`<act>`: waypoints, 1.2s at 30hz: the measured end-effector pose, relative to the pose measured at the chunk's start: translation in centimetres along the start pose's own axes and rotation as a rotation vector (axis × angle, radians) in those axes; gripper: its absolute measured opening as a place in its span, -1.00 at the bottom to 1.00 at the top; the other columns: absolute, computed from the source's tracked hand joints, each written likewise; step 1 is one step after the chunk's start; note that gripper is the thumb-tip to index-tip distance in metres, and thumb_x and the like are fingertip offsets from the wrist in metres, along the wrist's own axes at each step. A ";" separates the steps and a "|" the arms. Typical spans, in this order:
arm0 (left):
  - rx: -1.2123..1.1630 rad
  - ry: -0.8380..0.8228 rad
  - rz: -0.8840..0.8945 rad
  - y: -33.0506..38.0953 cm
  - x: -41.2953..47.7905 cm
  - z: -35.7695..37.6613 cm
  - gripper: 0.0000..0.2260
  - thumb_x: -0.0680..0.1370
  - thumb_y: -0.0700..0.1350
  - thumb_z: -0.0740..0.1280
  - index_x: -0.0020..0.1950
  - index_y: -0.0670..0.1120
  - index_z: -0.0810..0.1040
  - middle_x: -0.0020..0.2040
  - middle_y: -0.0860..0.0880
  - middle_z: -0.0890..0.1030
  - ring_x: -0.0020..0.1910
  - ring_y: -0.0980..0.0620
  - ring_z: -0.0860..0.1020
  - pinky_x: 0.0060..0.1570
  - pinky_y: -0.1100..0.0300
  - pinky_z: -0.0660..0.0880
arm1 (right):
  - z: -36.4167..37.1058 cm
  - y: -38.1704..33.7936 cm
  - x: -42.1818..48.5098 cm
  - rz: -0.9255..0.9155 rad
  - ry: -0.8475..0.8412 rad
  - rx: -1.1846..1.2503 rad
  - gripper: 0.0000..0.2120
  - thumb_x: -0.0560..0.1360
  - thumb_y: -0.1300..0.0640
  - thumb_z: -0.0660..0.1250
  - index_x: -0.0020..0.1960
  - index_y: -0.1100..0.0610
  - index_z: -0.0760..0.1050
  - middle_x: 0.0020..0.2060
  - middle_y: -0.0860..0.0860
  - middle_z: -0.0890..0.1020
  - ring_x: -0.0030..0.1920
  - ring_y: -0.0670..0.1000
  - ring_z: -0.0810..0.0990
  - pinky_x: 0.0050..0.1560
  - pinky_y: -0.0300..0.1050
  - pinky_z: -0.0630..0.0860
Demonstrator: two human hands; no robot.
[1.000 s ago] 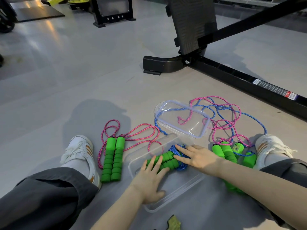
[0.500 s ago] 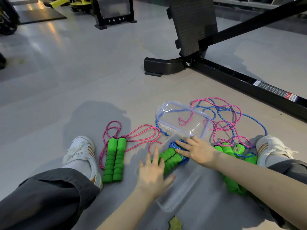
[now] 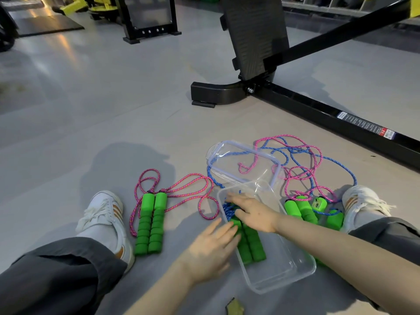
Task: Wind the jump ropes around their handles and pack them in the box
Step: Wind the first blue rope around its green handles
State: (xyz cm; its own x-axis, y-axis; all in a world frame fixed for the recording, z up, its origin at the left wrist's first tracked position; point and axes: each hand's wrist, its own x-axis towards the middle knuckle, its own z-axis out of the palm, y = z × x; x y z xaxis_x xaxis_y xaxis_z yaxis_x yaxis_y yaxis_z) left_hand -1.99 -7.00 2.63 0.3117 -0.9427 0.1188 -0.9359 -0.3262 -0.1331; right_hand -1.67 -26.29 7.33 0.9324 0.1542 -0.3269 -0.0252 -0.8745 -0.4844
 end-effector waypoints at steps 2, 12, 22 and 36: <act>0.027 0.017 0.042 -0.8 0.5 0.6 -0.63 0.39 0.00 0.27 0.14 -0.03 0.66 0.12 0.00 0.65 0.18 0.03 0.58 0.29 -0.01 0.39 | 0.0 -0.3 0.0 0.038 0.023 -0.157 -0.54 0.62 0.06 0.01 0.51 0.08 0.15 0.54 0.05 -0.04 0.47 0.11 0.06 0.46 -0.11 -0.02; -0.018 0.200 -0.044 3.8 3.0 1.7 -0.82 0.26 -0.17 0.56 -0.17 -0.08 0.69 -0.23 -0.06 0.64 -0.18 -0.07 0.61 0.00 0.07 0.53 | 1.6 -2.4 0.3 0.023 -0.223 -0.067 -0.43 0.60 -0.22 -0.10 0.54 0.01 0.05 0.51 -0.08 -0.28 0.51 -0.07 -0.27 0.51 -0.03 -0.17; -0.024 -0.243 -0.201 -2.9 3.3 -0.4 -0.15 0.46 0.36 0.25 0.55 -0.14 0.13 0.56 -0.09 0.12 0.53 -0.05 0.12 0.46 -0.01 0.11 | 1.1 2.7 -5.4 -0.029 -0.096 -0.171 0.00 0.36 -0.47 0.00 0.53 0.12 -0.24 0.45 -0.11 -0.25 0.49 -0.15 -0.18 0.41 -0.34 -0.22; -0.025 0.170 -0.471 3.4 -0.8 2.6 -0.44 0.66 0.07 0.03 -0.18 -0.22 0.69 -0.22 -0.13 0.68 -0.18 -0.09 0.67 0.20 -0.02 0.35 | 1.6 5.1 -4.8 -0.254 -0.285 -0.419 -0.36 0.58 0.17 0.09 0.54 0.15 -0.17 0.53 0.01 -0.15 0.53 -0.06 -0.15 0.48 -0.29 -0.18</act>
State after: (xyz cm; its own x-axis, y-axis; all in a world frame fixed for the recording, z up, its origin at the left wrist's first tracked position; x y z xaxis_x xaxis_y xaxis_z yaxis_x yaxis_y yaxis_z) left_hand -4.96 -7.57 -0.47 0.6725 -0.6679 0.3189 -0.7040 -0.7102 -0.0028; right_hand -6.86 -30.76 5.19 0.7551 0.4507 -0.4761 0.3869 -0.8926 -0.2315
